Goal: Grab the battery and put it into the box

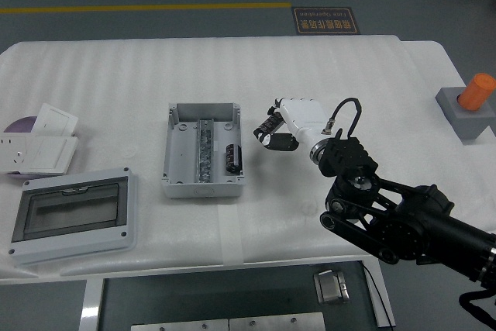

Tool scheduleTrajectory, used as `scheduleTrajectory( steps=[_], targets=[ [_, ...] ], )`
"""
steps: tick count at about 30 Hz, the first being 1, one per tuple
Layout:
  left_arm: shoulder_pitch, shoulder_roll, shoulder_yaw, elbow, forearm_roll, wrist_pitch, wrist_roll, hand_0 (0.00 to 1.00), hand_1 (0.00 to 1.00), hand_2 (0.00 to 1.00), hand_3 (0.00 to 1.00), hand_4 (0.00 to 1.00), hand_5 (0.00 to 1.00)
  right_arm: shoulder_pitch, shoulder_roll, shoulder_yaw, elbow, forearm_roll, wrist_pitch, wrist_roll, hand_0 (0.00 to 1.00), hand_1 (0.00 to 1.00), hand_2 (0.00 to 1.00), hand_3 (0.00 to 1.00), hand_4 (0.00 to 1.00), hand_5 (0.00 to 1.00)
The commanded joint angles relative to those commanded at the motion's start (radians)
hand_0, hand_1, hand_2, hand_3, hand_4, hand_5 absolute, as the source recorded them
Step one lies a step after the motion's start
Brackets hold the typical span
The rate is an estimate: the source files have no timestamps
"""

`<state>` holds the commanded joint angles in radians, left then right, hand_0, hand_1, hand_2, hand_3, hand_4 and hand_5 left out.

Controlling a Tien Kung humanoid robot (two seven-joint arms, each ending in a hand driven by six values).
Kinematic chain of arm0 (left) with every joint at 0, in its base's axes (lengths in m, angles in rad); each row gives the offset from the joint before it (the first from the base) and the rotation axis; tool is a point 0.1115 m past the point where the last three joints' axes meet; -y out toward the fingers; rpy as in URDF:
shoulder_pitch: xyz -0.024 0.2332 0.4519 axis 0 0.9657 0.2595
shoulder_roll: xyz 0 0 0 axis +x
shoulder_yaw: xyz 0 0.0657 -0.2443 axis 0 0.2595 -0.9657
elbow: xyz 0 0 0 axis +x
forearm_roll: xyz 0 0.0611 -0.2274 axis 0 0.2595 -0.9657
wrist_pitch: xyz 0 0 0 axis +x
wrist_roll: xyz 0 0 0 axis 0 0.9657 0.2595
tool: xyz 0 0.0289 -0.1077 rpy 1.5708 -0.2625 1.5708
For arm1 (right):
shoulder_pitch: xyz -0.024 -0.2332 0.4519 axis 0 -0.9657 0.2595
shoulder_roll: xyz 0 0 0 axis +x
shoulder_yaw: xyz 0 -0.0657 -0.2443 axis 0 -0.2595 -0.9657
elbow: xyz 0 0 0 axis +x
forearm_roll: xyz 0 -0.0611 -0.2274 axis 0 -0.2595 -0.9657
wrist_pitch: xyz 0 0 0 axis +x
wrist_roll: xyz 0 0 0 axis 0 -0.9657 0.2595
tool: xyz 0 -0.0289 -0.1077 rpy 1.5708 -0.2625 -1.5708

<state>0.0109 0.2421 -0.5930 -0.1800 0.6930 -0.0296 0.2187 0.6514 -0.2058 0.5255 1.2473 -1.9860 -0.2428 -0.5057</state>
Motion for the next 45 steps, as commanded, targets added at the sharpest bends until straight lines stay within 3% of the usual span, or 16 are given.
scheduleTrajectory(
  steps=[6,7,12,13,18,19,29,35,45],
  targets=[
    [0.000,0.000,-0.008,0.000,0.008,0.000,0.005,0.645,0.662,0.543,0.592,0.657,0.432,0.002,0.006,-0.016,0.120,0.026,0.033,0.025,0.593,0.583,0.510,0.604,0.339,0.002],
    [0.000,0.001,-0.007,0.000,0.007,0.000,0.005,0.645,0.661,0.540,0.587,0.660,0.440,0.005,0.010,-0.024,0.131,0.028,0.031,0.027,0.592,0.600,0.583,0.657,0.352,0.030],
    [-0.002,0.001,-0.004,0.000,0.005,0.001,0.005,0.645,0.661,0.540,0.587,0.660,0.440,0.015,0.029,-0.065,0.141,0.026,0.018,0.031,0.592,0.600,0.583,0.657,0.352,0.030],
    [-0.002,0.001,-0.003,0.000,0.004,0.000,0.005,0.644,0.661,0.539,0.586,0.657,0.440,0.016,0.031,-0.071,0.139,0.025,0.018,0.030,0.701,0.743,0.807,0.863,0.593,0.317],
    [-0.003,0.002,-0.004,0.000,0.004,0.001,0.003,0.644,0.661,0.539,0.586,0.657,0.440,0.022,0.039,-0.090,0.118,0.029,0.012,0.032,0.701,0.743,0.807,0.863,0.593,0.317],
    [-0.003,0.002,-0.004,0.000,0.004,0.001,0.002,0.642,0.660,0.538,0.584,0.649,0.432,0.023,0.041,-0.092,0.112,0.030,0.012,0.032,0.808,0.845,0.925,0.998,0.822,0.446],
    [-0.004,0.002,-0.011,0.000,0.011,-0.005,0.016,0.641,0.660,0.535,0.584,0.651,0.436,0.012,0.041,-0.079,0.069,0.049,-0.003,0.042,0.815,0.848,0.922,0.998,0.838,0.452],
    [0.002,-0.001,-0.015,0.000,0.017,-0.013,0.033,0.642,0.659,0.532,0.579,0.627,0.420,-0.020,-0.014,0.007,0.083,0.070,-0.021,0.059,0.812,0.845,0.915,0.998,0.847,0.461],
    [0.016,-0.006,-0.020,0.000,0.020,-0.019,0.049,0.643,0.659,0.531,0.580,0.607,0.400,-0.148,-0.166,0.247,0.074,0.218,-0.085,0.154,0.792,0.830,0.888,0.998,0.846,0.468]
  ],
)
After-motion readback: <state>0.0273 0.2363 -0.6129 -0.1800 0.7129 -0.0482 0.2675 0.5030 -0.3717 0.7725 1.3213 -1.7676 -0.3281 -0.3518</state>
